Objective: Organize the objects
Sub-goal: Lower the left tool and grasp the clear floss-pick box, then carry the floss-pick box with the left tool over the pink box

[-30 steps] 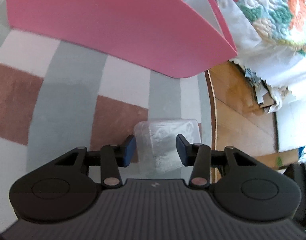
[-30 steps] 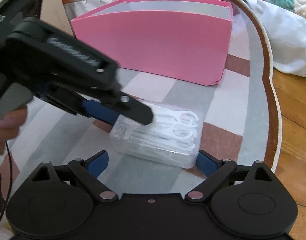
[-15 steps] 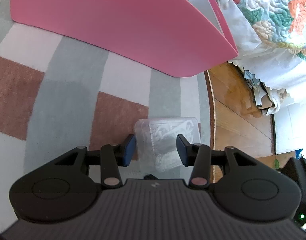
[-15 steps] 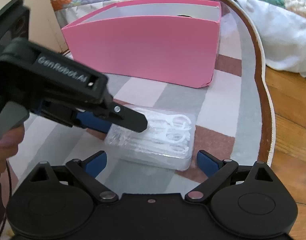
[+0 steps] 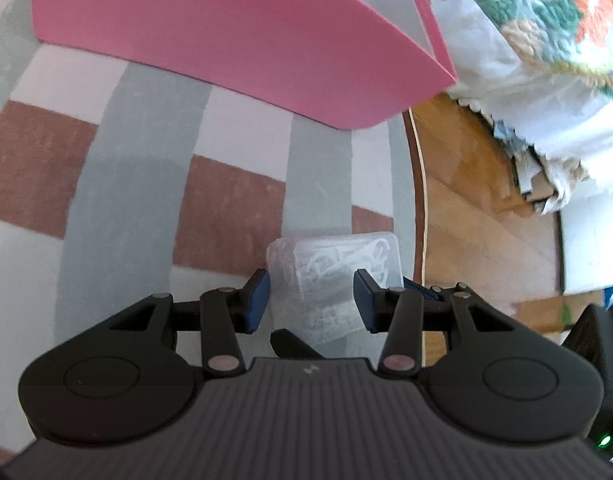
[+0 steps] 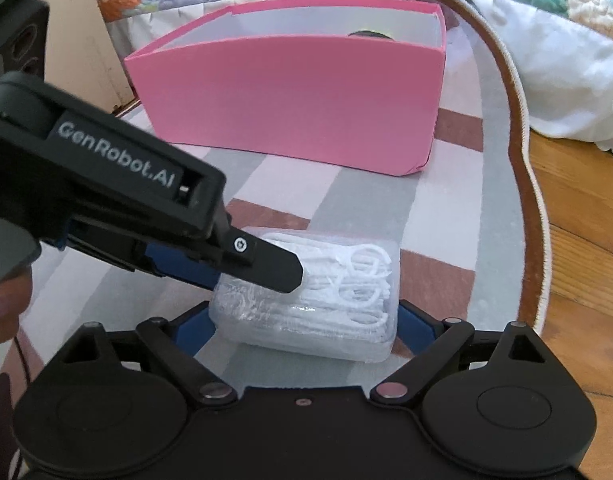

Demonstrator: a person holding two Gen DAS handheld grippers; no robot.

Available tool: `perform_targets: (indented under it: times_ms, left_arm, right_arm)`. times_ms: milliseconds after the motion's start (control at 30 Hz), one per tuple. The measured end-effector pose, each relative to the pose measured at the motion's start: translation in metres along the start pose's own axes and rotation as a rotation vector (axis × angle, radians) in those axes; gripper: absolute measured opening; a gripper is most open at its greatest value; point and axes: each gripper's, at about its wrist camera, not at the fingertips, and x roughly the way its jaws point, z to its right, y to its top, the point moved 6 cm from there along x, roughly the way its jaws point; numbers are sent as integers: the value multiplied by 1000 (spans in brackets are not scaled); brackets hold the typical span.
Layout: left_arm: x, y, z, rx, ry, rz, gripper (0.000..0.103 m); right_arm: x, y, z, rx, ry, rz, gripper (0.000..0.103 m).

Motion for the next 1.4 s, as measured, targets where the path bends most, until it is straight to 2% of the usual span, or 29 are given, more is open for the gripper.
perform_targets:
  times_ms: [133,300,467,700,1033,1400]
  left_arm:
    - [-17,-12,5,13,31,12,43]
    - [-42,-20,0,-28,18,48,43]
    - [-73,-20,-1,-52,11,101,43]
    - [-121,-12,10,-20,24,181,45]
    - [-178,26,31,52,47,293,45]
    - [-209,92,27,59,91,382,45]
  right_arm:
    - [-10,-3,-6,44,27,-40,97]
    - [-26,-3,-24,4,57,-58,97]
    - [-44,5,-38,-38,103,-38,97]
    - [-75,28,-60,-73,145,10,97]
    - [-113,82,-79,-131,175,79,95]
    - [-104,158,-85,-225,205,113,83]
